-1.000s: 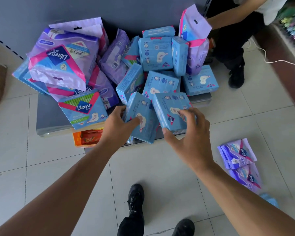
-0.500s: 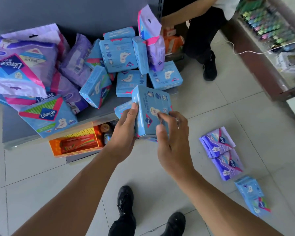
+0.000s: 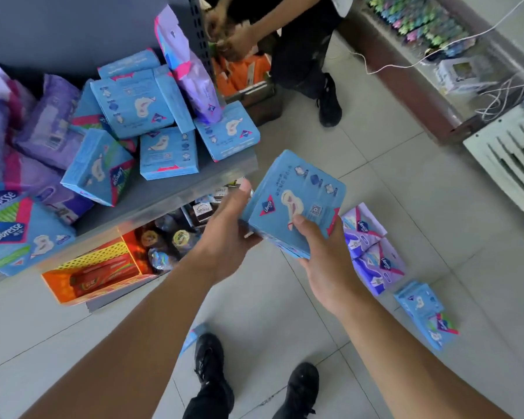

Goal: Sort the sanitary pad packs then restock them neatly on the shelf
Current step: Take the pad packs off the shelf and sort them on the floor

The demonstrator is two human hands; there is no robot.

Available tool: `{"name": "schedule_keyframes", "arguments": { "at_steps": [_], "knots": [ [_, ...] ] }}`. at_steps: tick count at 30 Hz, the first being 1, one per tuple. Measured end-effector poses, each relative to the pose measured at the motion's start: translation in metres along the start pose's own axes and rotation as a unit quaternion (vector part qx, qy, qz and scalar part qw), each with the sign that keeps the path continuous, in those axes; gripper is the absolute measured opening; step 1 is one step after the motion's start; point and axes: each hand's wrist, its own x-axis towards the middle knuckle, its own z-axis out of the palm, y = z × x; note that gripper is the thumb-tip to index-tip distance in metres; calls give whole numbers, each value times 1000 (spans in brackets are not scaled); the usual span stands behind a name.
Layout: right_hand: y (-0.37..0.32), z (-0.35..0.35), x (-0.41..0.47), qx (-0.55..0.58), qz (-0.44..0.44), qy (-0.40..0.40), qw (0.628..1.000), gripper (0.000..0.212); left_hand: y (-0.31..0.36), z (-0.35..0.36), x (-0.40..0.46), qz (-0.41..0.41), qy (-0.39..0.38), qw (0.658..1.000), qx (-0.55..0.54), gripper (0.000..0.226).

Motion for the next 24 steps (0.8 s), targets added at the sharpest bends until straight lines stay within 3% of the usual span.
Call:
{"name": "schedule_keyframes", "arguments": {
  "at_steps": [3,7,9,12,17,21,24],
  "knots": [
    [4,-16,-3,18,-25,50,998,66,-24,29,4,-17,3,1000,15,89],
    [10,-46,-12,43,20,61,997,53,-40,70,8,28,-8,999,29,64],
    [2,-74,-13,66,30,83,994,62,-39,85,12,42,-26,998,46,54],
    [-20,-128,-13,73,7,117,990,75,-37,109,20,42,-58,994,83,56],
    [-44,-201,-18,22,-6,54,998,38,-53,171,32,-15,-124,978,166,57],
    [-41,-255,-33,11,-4,148,989,32,-88,233,38,0,-103,961,257,45],
    [-32,-299,-46,13,20,215,976,24,-117,273,42,-15,-132,941,313,56]
  ]
}}
